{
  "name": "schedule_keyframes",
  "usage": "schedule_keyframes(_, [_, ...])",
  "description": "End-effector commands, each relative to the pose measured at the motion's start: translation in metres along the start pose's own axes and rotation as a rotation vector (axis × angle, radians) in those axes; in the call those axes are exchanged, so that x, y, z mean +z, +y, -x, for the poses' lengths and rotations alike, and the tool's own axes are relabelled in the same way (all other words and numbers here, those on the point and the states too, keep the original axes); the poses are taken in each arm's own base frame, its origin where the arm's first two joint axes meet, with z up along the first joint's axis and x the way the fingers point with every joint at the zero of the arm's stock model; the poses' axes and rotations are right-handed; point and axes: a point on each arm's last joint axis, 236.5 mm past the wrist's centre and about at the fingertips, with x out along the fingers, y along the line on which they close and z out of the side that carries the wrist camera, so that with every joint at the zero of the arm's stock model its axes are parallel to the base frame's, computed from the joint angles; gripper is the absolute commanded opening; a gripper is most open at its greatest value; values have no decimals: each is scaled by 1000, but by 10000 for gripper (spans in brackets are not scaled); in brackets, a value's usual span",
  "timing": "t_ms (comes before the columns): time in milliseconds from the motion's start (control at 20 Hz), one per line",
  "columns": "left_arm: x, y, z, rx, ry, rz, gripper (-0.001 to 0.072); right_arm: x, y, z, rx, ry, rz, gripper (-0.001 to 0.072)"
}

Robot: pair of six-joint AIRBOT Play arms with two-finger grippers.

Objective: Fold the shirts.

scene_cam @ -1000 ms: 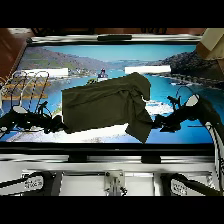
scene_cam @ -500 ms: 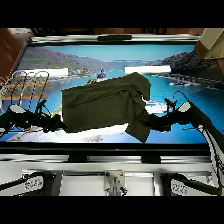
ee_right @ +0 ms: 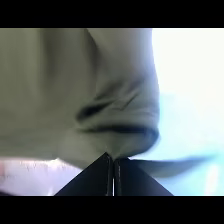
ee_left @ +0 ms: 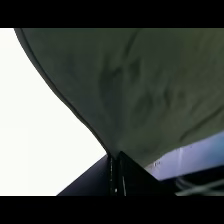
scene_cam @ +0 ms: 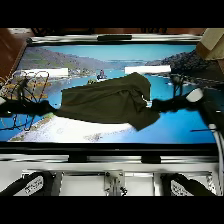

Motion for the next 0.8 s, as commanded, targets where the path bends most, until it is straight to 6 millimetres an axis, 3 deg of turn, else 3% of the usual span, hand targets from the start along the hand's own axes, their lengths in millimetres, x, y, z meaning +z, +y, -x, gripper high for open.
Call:
schedule_keyframes(0, [88, -76, 152, 100, -465, -265, 31, 96, 68, 173, -66, -498, 348, 58])
schedule_keyframes(100, [108, -153, 278, 91, -828, -392, 30, 121, 120, 310, -98, -879, 443, 59])
schedule_keyframes(200, [89, -222, 397, 46, -1175, -475, 31, 104, 164, 424, -78, -1176, 488, 58])
schedule_keyframes(250, [68, -249, 445, 16, -1317, -503, 30, 89, 178, 465, -71, -1284, 508, 58])
schedule_keyframes(350, [28, -277, 495, -31, -1466, -533, 30, 59, 197, 523, -66, -1443, 538, 58])
schedule_keyframes(450, [8, -277, 504, -7, -1483, -525, 30, 38, 207, 555, -54, -1541, 546, 58])
schedule_keyframes(550, [6, -259, 494, 65, -1430, -481, 31, 32, 208, 557, -43, -1542, 536, 58])
schedule_keyframes(650, [12, -230, 466, 181, -1307, -456, 31, 41, 197, 536, -94, -1460, 540, 58])
schedule_keyframes(750, [21, -196, 429, 266, -1156, -411, 31, 58, 176, 498, -167, -1318, 538, 59])
